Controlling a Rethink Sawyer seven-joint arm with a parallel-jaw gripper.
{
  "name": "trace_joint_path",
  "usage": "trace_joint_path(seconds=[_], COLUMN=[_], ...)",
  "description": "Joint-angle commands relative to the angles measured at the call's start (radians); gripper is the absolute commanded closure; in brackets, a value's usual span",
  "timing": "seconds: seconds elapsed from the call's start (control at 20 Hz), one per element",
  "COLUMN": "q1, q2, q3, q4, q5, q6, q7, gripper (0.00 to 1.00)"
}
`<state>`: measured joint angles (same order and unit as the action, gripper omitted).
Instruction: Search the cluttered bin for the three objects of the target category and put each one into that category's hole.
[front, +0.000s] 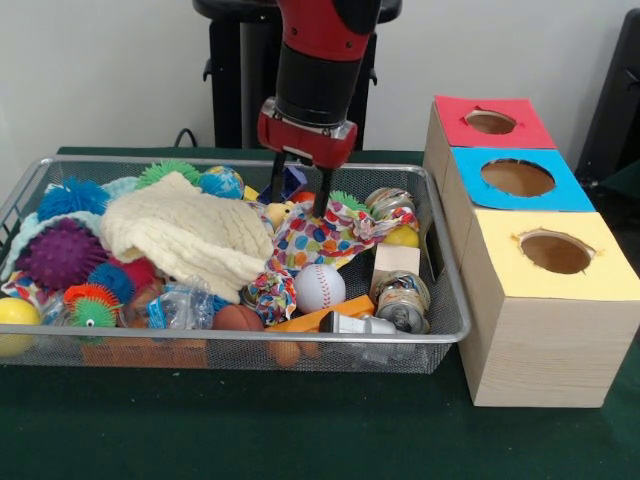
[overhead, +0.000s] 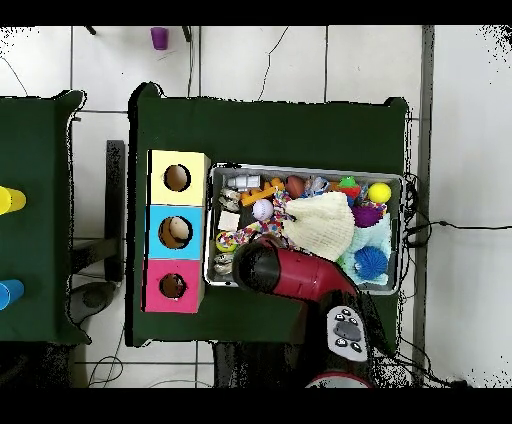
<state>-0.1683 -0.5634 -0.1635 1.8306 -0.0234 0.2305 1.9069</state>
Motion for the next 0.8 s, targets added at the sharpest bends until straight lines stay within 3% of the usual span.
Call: trace_joint_path(seconds=[0.05,0.6,0.8], q1=[0.010,0.012,0.003], q2=[0.088,0.147,0.137], q3=[0.051,0.048,0.051], q4=[0.004,0.001,0.024], q5=[-0.050,-0.041,-0.044], q6=[-0.082,-0.149,-0.155], q7=[0.105,0.115,0.112], gripper=[0.00,0.00,0.00])
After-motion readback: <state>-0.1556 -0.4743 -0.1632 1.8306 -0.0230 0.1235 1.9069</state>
